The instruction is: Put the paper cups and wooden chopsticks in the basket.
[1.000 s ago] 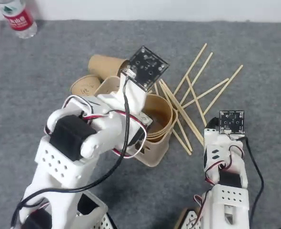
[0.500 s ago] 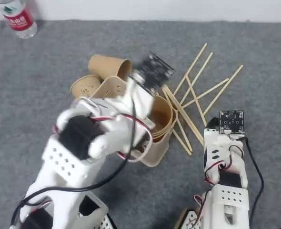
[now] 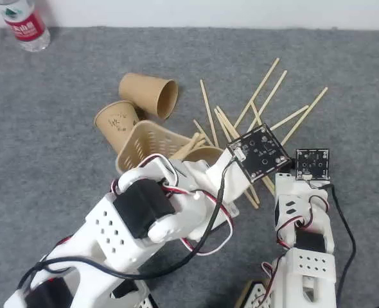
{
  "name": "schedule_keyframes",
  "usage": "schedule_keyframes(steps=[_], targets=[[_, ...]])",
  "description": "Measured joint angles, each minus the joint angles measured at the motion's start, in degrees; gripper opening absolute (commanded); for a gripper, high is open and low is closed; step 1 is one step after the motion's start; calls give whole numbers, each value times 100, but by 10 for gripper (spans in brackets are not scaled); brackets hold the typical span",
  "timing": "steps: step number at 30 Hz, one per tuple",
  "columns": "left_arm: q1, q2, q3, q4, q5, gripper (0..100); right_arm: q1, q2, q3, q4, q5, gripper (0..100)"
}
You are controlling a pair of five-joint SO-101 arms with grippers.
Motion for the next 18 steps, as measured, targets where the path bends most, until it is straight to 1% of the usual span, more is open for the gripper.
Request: schedule_keyframes(steps=[4, 7, 10, 13, 17, 18], targets=[[-237, 0, 369, -193, 0, 12, 9, 0, 0, 0, 0, 9], [-624, 0, 747, -501, 0, 12, 0, 0, 0, 0, 0, 9], [-985, 0, 774, -721, 0, 13, 0, 0, 0, 0, 0, 9], [-1231, 0, 413, -782, 9, 15, 9, 0, 0, 0, 0, 9], [-1618, 0, -527, -826, -26, 16, 0, 0, 0, 0, 0, 9], [-1741, 0, -774, -826, -149, 16, 0, 0, 0, 0, 0, 9]])
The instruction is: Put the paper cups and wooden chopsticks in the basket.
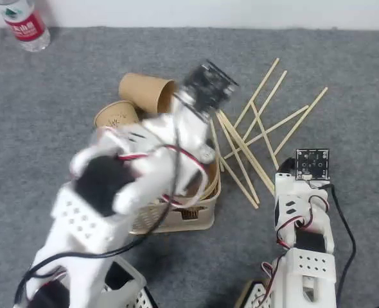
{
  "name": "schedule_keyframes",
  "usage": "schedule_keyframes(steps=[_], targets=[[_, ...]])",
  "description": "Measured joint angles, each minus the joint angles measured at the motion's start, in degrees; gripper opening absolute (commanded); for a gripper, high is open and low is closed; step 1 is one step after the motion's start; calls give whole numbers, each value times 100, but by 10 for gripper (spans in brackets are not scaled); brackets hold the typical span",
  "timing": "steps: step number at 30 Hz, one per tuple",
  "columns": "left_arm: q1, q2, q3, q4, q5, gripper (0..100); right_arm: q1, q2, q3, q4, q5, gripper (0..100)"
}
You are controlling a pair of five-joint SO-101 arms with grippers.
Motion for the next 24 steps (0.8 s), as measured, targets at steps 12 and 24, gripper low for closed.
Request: schedule_keyframes(steps=[12, 24], targets=[[-2690, 0, -1662, 0, -1407, 240, 0, 0, 0, 0, 0, 10], [-6954, 677, 193, -1116, -563, 267, -18, 0, -97, 633, 0, 132]])
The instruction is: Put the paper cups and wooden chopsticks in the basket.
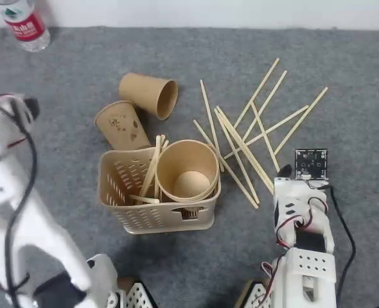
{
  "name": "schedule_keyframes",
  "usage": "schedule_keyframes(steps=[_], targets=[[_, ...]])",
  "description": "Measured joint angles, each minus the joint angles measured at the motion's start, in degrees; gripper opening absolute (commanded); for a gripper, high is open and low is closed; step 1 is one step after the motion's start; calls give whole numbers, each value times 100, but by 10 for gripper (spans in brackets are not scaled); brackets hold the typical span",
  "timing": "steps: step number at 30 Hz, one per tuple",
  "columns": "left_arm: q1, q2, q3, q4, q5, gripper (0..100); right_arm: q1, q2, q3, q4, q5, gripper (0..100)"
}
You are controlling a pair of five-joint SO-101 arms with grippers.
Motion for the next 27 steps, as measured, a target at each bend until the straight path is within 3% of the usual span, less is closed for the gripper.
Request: schedule_keyframes(steps=[8, 14, 23, 27], targets=[[-642, 431, 2576, -1714, 185, 267, -774, 0, -1829, 2048, 1134, 133], [-1011, 712, 4105, -3349, 185, 267, -835, 149, -2716, 2409, 1284, 133], [-967, 2259, 4536, -6154, 123, 268, -1099, 3147, -4993, 3235, 1116, 133], [-677, 3297, 4132, -6637, 123, 268, -1574, 4870, -6356, 3965, 1134, 132]])
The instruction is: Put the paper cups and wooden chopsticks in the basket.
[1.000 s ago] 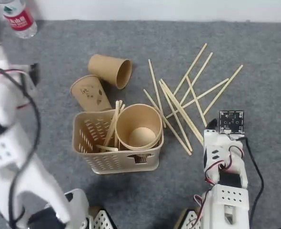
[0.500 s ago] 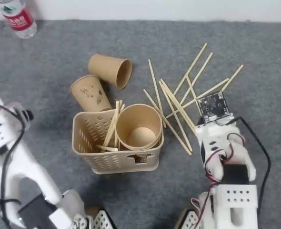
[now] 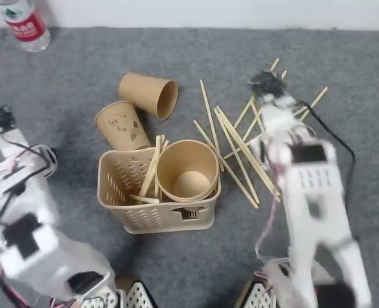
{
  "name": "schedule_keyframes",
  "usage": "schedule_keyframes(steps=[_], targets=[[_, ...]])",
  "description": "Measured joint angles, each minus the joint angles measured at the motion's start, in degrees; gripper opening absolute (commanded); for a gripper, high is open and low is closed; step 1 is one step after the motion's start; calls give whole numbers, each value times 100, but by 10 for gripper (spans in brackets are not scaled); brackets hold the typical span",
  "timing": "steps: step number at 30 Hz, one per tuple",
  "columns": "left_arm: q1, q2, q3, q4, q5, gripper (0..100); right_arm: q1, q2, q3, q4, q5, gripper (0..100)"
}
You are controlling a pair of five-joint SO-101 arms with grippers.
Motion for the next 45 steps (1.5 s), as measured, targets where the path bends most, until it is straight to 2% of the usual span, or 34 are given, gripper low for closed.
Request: schedule_keyframes(steps=[4, 6, 11, 15, 19, 28, 32, 34, 45], targets=[[114, 879, -668, -18, 0, 268, -185, 1486, -993, 360, 220, 132], [114, 1143, -976, 229, 0, 268, -114, 2119, -1354, 396, 255, 132], [9, 1415, -1899, 1776, 0, 268, 105, 3473, -2004, 396, 325, 132], [26, 1547, -2681, 3226, 35, 268, 62, 3974, -2233, 396, 475, 132], [26, 1565, -3077, 4026, 35, 268, 97, 4158, -2295, 396, 554, 132], [26, 1574, -3288, 4527, -9, 269, 88, 4589, -2321, 396, 563, 127], [35, 1574, -3596, 5011, -44, 269, 105, 4677, -2444, 396, 633, 0], [35, 1574, -3745, 5169, -53, 269, 114, 4703, -2479, 360, 712, 26], [35, 457, -3859, 5829, -53, 269, 114, 4413, -2479, 598, 774, 7]])
